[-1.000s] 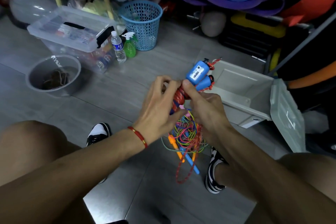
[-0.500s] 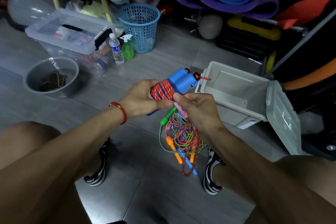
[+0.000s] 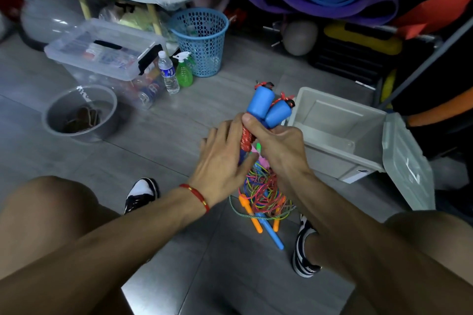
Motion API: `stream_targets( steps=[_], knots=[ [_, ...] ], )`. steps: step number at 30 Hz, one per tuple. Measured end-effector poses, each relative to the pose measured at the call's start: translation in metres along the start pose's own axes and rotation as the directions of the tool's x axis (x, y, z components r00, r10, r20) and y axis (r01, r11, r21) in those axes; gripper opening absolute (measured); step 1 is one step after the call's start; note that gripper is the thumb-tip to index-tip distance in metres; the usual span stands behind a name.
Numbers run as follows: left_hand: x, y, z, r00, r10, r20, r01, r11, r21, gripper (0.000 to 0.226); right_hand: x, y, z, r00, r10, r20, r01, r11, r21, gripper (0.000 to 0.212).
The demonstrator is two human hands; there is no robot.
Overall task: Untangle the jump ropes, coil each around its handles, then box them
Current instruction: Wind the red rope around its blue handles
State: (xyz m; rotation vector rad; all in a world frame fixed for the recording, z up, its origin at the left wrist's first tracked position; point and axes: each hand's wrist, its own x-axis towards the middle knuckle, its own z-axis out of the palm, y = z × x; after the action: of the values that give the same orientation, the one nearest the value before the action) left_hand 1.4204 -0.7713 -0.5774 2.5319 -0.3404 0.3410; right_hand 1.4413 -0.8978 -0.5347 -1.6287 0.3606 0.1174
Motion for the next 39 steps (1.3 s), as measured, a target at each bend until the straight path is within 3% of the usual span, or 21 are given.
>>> stream_targets(
  steps=[2,4,5,7,9,11,14,16,20,22,23,24,25,26,27,28,29,31,34,39],
  knots=[
    [-0.001,-0.001,-0.012,0.996,-0.011,0.085,0.039,0.942,-0.332,0.058,0.006,-0.005,-0.009,0.996,-0.039,0.078,0.039,0.999,0.001,0.043],
    [0.002,-0.002,-0.03,0.959,-0.092,0.268,0.246,0.738,-0.628,0.051,0.009,-0.007,-0.015,0.971,-0.089,0.221,0.085,0.996,0.026,0.035],
    [0.003,-0.005,-0.036,0.912,-0.091,0.399,0.367,0.613,-0.7,0.045,0.007,-0.007,-0.017,0.947,-0.105,0.305,0.1,0.994,0.031,0.029],
    [0.003,-0.007,-0.045,0.827,-0.036,0.561,0.49,0.534,-0.689,0.029,0.003,-0.004,-0.02,0.904,-0.113,0.412,0.118,0.993,0.013,0.027],
    [0.002,-0.01,-0.047,0.831,-0.045,0.555,0.482,0.557,-0.676,0.028,0.004,-0.001,-0.022,0.901,-0.113,0.418,0.146,0.988,-0.048,0.028],
    [0.006,-0.019,-0.044,0.858,-0.145,0.493,0.468,0.615,-0.635,0.041,0.006,0.0,-0.022,0.914,-0.128,0.384,0.195,0.971,-0.14,0.029],
    [0.009,-0.031,-0.034,0.842,-0.335,0.423,0.515,0.734,-0.443,0.057,0.006,0.009,-0.014,0.939,-0.151,0.31,0.248,0.921,-0.302,0.04],
    [0.008,-0.03,-0.03,0.839,-0.423,0.342,0.52,0.807,-0.281,0.054,0.001,0.012,-0.005,0.957,-0.159,0.244,0.238,0.909,-0.341,0.028],
    [0.005,-0.011,-0.027,0.896,-0.395,0.204,0.422,0.9,-0.109,0.047,-0.003,0.009,0.0,0.975,-0.169,0.143,0.2,0.95,-0.242,0.02],
    [0.006,-0.013,-0.031,0.898,-0.352,0.264,0.412,0.883,-0.224,0.055,0.0,0.003,-0.004,0.969,-0.16,0.186,0.186,0.973,-0.136,0.015],
    [0.007,-0.015,-0.035,0.885,-0.324,0.333,0.441,0.813,-0.381,0.06,0.002,-0.001,-0.007,0.962,-0.164,0.22,0.189,0.977,-0.096,0.012],
    [0.008,-0.018,-0.039,0.861,-0.277,0.428,0.492,0.668,-0.558,0.066,0.005,-0.004,-0.012,0.95,-0.177,0.258,0.196,0.979,-0.048,0.009],
    [0.008,-0.021,-0.044,0.823,-0.189,0.535,0.559,0.435,-0.706,0.068,0.008,-0.006,-0.017,0.934,-0.194,0.301,0.203,0.979,0.002,0.009],
    [0.008,-0.024,-0.049,0.773,-0.071,0.63,0.631,0.193,-0.752,0.069,0.012,-0.007,-0.021,0.914,-0.207,0.349,0.204,0.978,0.045,0.012],
    [0.006,-0.025,-0.053,0.734,0.04,0.678,0.677,0.039,-0.735,0.07,0.014,-0.008,-0.025,0.894,-0.209,0.397,0.193,0.978,0.08,0.016],
    [0.005,-0.026,-0.056,0.722,0.108,0.684,0.689,-0.014,-0.725,0.069,0.016,-0.008,-0.029,0.877,-0.204,0.434,0.179,0.979,0.098,0.016],
    [0.003,-0.028,-0.057,0.733,0.118,0.67,0.676,-0.012,-0.737,0.069,0.016,-0.009,-0.03,0.866,-0.201,0.459,0.179,0.98,0.091,0.014],
    [0.002,-0.029,-0.053,0.776,0.028,0.631,0.627,0.082,-0.775,0.063,0.017,-0.006,-0.03,0.876,-0.201,0.439,0.232,0.972,-0.017,0.017],
    [0.004,-0.026,-0.043,0.866,-0.158,0.474,0.495,0.404,-0.769,0.032,0.018,0.009,-0.02,0.933,-0.208,0.292,0.281,0.931,-0.235,0.02],
    [0.005,-0.032,-0.024,0.907,-0.266,0.326,0.4,0.787,-0.47,0.047,0.011,0.018,-0.003,0.977,-0.082,0.198,0.176,0.835,-0.522,0.034]
  ],
)
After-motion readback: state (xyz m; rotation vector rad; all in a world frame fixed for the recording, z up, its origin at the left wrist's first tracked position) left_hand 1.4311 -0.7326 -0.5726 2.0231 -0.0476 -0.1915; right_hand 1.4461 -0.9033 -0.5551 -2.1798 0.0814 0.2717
